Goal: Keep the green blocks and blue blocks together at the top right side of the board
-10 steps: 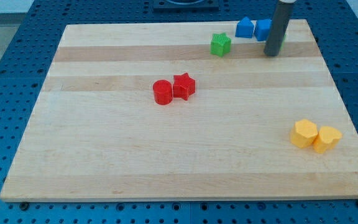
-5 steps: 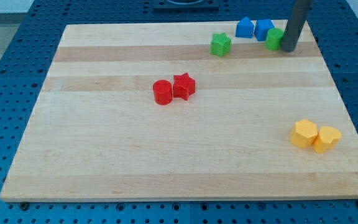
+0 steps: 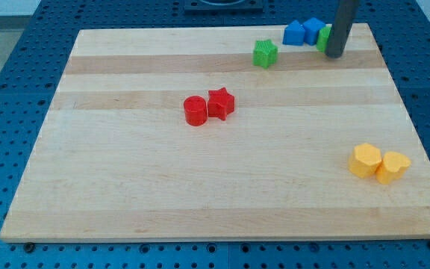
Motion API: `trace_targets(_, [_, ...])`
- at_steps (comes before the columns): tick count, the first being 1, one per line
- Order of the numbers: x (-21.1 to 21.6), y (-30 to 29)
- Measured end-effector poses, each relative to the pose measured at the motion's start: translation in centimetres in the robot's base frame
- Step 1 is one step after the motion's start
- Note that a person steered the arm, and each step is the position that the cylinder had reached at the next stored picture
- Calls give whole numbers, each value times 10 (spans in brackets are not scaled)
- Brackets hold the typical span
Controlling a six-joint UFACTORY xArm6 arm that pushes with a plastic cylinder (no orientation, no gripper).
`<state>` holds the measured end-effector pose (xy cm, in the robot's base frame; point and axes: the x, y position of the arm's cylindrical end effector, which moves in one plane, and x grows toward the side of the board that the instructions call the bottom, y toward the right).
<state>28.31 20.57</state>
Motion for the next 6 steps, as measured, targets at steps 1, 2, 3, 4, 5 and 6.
trace_targets(1, [32,-1])
trace_targets(2, [61,-42])
trace_targets(3, [63,-116])
trace_targets(4, [38,-160])
trace_targets(5, [4,-148])
trace_targets(6, [-3,-111])
